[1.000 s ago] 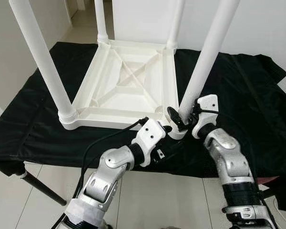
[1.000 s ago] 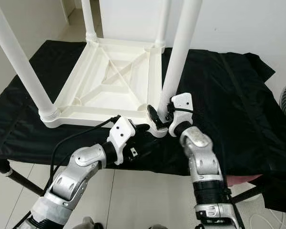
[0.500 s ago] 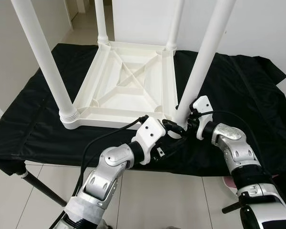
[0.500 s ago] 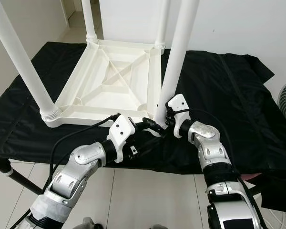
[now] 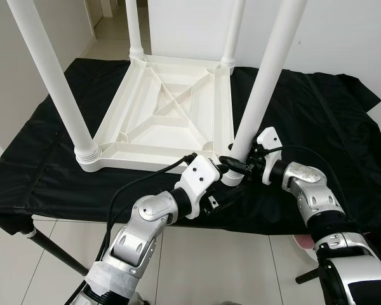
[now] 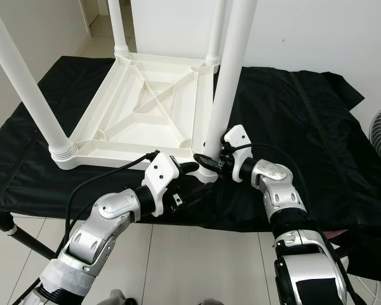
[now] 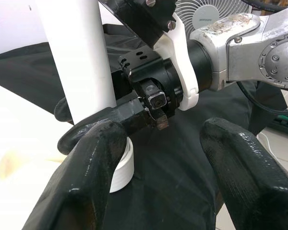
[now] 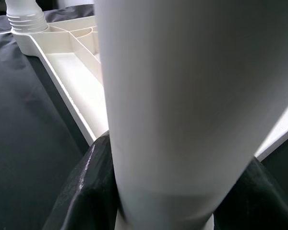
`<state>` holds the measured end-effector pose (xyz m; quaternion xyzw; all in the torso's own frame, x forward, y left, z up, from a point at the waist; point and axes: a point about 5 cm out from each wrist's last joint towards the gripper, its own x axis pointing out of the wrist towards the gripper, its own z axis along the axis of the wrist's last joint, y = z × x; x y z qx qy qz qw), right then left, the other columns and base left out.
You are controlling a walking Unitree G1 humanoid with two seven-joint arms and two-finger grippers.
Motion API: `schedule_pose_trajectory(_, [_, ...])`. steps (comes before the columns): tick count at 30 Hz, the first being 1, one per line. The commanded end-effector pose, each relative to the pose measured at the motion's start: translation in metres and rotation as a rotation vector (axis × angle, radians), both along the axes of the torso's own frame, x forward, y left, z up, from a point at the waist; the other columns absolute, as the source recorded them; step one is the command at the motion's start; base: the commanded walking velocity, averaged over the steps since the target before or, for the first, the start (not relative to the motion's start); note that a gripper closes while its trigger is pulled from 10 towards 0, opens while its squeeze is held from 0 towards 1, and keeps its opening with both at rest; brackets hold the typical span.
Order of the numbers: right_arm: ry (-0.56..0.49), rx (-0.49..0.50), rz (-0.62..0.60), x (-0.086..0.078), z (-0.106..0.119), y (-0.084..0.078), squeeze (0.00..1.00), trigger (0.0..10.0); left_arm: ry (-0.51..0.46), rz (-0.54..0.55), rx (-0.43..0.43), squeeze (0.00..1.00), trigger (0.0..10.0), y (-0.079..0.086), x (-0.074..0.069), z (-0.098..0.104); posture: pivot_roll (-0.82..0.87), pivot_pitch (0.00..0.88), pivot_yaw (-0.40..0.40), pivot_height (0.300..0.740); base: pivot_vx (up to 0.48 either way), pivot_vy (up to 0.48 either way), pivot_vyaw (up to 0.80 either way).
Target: Building children table
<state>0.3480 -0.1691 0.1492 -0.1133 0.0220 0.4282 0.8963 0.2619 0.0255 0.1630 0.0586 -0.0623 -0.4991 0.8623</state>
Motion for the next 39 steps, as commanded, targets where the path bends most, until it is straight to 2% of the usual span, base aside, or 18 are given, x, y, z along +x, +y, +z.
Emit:
schedule_pose_trajectory(1, [0.02,0.029,0.027,-0.004,-0.005,0.005,0.0,0.0,0.008,0.017,0.006,0.0,10.0,0.001,0.001,-0.001,-0.1,0.03,0.018,0.74,0.0,0.0,0.0])
schedule_pose_trajectory(5, [0.015,0.043,0.019,-0.004,-0.004,0.006,0.0,0.0,0.01,0.015,0.005,0.0,10.0,0.0,0.001,-0.001,-0.1,0.032,0.019,0.74,0.0,0.0,0.0])
schedule_pose_trajectory(6, [0.001,0.044,-0.005,-0.004,-0.003,0.007,0.0,6.7,0.011,0.014,0.005,0.0,10.0,0.0,0.0,-0.002,-0.1,0.034,0.02,0.74,0.0,0.0,0.0])
schedule_pose_trajectory(7, [-0.011,0.055,-0.053,-0.004,-0.002,0.008,0.0,10.0,0.012,0.013,0.005,0.0,10.0,0.0,0.0,-0.002,-0.11,0.038,0.02,0.74,0.0,0.0,0.0])
schedule_pose_trajectory(11, [-0.02,0.069,-0.089,-0.003,0.0,0.01,0.0,10.0,0.013,0.012,0.005,0.0,10.0,0.0,0.0,-0.002,-0.11,0.038,0.02,0.74,0.0,0.0,0.0])
schedule_pose_trajectory(12, [-0.052,0.118,-0.172,-0.006,0.006,0.02,0.0,10.0,0.017,0.008,0.003,0.0,10.0,0.0,-0.002,-0.003,-0.11,0.047,0.018,0.74,0.0,0.0,0.0])
schedule_pose_trajectory(18, [-0.077,0.145,-0.212,-0.011,0.011,0.029,0.0,10.0,0.02,0.007,0.002,0.0,10.0,-0.001,-0.002,-0.003,-0.11,0.046,0.019,0.74,0.0,0.0,0.0])
schedule_pose_trajectory(19, [-0.081,0.169,-0.266,-0.013,0.012,0.035,0.0,10.0,0.021,0.006,0.002,0.0,10.0,-0.001,-0.002,-0.003,-0.11,0.048,0.017,0.74,0.0,0.0,0.0])
schedule_pose_trajectory(20, [-0.081,0.169,-0.266,-0.013,0.012,0.035,0.0,10.0,0.021,0.006,0.002,0.0,10.0,-0.001,-0.002,-0.003,-0.11,0.048,0.017,0.74,0.0,0.0,0.0])
schedule_pose_trajectory(21, [-0.071,0.196,-0.34,-0.016,0.012,0.039,0.0,10.0,0.022,0.006,0.001,0.0,10.0,-0.001,-0.002,-0.003,-0.11,0.049,0.016,0.74,0.0,0.0,0.0])
schedule_pose_trajectory(22, [-0.071,0.196,-0.34,-0.016,0.012,0.039,0.0,10.0,0.022,0.006,0.001,0.0,10.0,-0.001,-0.002,-0.003,-0.11,0.049,0.016,0.74,0.0,0.0,0.0])
schedule_pose_trajectory(24, [-0.089,0.233,-0.562,-0.022,0.012,0.043,0.0,10.0,0.026,0.009,0.001,0.0,10.0,-0.001,-0.003,-0.005,-0.11,0.051,0.009,0.74,0.0,0.0,0.0])
schedule_pose_trajectory(26, [-0.089,0.233,-0.562,-0.022,0.012,0.043,0.0,10.0,0.026,0.009,0.001,0.0,10.0,-0.001,-0.003,-0.005,-0.11,0.051,0.009,0.74,0.0,0.0,0.0])
schedule_pose_trajectory(28, [-0.125,0.255,-0.803,-0.033,0.012,0.042,0.0,10.0,0.031,0.013,0.0,0.0,10.0,-0.001,-0.004,-0.006,-0.11,0.053,0.009,0.74,0.0,0.0,0.0])
schedule_pose_trajectory(29, [-0.125,0.255,-0.803,-0.033,0.012,0.042,0.0,10.0,0.031,0.013,0.0,0.0,10.0,-0.001,-0.004,-0.006,-0.11,0.053,0.009,0.74,0.0,0.0,0.0])
schedule_pose_trajectory(30, [-0.131,0.278,-0.866,-0.038,0.013,0.045,0.0,10.0,0.032,0.013,-0.001,0.0,10.0,-0.001,-0.004,-0.006,-0.11,0.053,0.009,0.74,0.0,0.0,0.0])
schedule_pose_trajectory(31, [-0.137,0.298,-0.872,-0.041,0.015,0.048,0.0,10.0,0.033,0.013,-0.001,0.0,10.0,-0.001,-0.004,-0.006,-0.1,0.053,0.006,0.74,0.0,0.0,0.0])
schedule_pose_trajectory(39, [-0.119,0.31,-0.886,-0.045,0.018,0.047,0.0,10.0,0.033,0.007,-0.001,0.0,10.0,-0.001,-0.005,-0.006,-0.1,0.053,0.006,0.74,0.0,0.0,0.0])
